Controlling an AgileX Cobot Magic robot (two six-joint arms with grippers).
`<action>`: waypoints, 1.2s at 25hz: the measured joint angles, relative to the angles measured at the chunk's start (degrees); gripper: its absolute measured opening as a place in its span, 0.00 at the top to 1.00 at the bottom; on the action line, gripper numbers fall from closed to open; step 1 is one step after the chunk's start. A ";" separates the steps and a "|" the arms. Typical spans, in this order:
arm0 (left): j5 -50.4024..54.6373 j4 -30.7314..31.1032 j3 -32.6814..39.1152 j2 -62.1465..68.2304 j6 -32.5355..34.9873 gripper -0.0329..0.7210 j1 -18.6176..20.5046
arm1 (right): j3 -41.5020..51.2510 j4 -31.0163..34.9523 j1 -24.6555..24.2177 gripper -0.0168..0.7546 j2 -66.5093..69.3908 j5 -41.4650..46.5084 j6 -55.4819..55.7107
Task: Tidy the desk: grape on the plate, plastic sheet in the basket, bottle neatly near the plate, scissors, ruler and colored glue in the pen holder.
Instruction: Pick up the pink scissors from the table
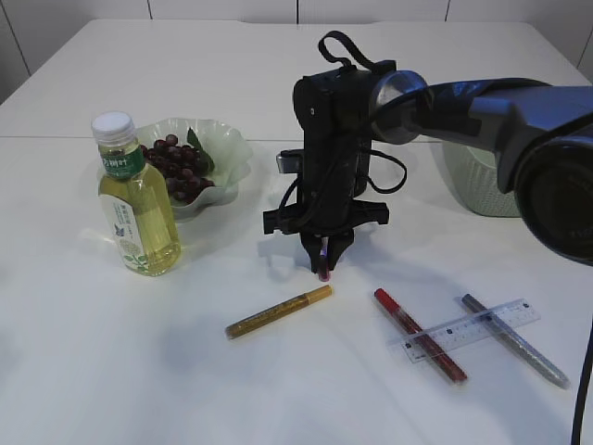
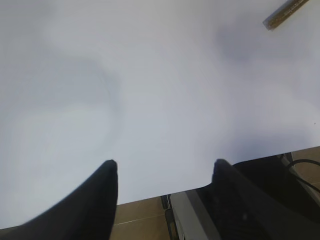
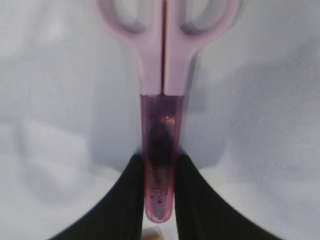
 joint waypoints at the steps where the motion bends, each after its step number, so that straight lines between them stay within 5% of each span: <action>1: 0.00 0.00 0.00 0.00 0.00 0.38 0.00 | 0.00 0.00 0.00 0.79 0.00 0.00 0.00; 30: 0.00 0.00 0.00 0.00 0.09 0.38 0.00 | 0.00 -3.34 0.00 0.79 0.00 -0.92 -11.01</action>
